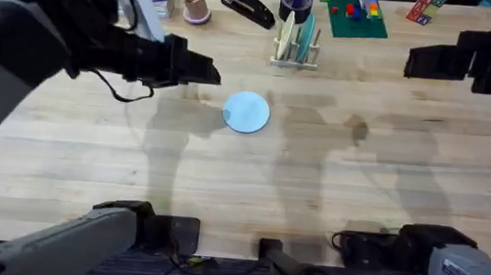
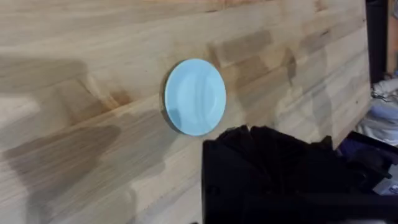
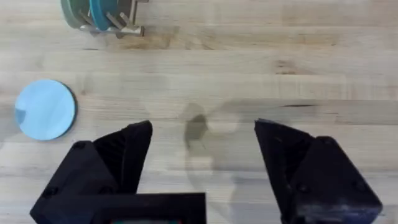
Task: Pick up the plates from the table one by one and place each into a slot on the dish rack.
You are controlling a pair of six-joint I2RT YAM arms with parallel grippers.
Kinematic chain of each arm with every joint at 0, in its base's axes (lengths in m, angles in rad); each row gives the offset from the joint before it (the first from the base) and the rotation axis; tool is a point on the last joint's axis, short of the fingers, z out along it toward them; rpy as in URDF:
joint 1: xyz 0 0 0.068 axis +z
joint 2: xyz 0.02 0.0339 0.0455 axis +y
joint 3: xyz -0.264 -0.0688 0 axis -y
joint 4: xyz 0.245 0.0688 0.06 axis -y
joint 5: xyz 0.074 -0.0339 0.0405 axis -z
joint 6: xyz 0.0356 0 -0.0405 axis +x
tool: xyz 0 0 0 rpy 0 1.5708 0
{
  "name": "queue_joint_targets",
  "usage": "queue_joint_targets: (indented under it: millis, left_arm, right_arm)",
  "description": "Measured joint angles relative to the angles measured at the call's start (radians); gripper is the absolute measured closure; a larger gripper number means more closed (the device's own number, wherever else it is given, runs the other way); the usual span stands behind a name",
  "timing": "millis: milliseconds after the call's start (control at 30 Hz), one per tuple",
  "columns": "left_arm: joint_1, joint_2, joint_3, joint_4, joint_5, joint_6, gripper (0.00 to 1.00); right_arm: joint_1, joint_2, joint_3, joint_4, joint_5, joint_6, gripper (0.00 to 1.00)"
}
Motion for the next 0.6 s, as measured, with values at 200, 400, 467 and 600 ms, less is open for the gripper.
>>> queue_joint_targets:
  millis: [200, 400, 467, 600]
  left_arm:
    - [-0.001, 0.112, -0.015, 0.051, 0.037, 0.008, 0.959]
    - [-0.003, 0.216, -0.015, 0.089, 0.070, 0.034, 0.957]
    - [-0.007, 0.243, -0.016, 0.109, 0.079, 0.045, 0.958]
    - [-0.022, 0.300, -0.025, 0.151, 0.102, 0.059, 0.958]
  right_arm:
    - [0.000, 0.000, 0.000, -0.004, 0.000, 0.000, 0.007]
    - [0.000, 0.000, 0.000, -0.005, 0.000, 0.000, 0.007]
    - [0.000, 0.000, 0.000, -0.005, 0.000, 0.000, 0.007]
    - [0.000, 0.000, 0.000, -0.006, 0.000, 0.000, 0.007]
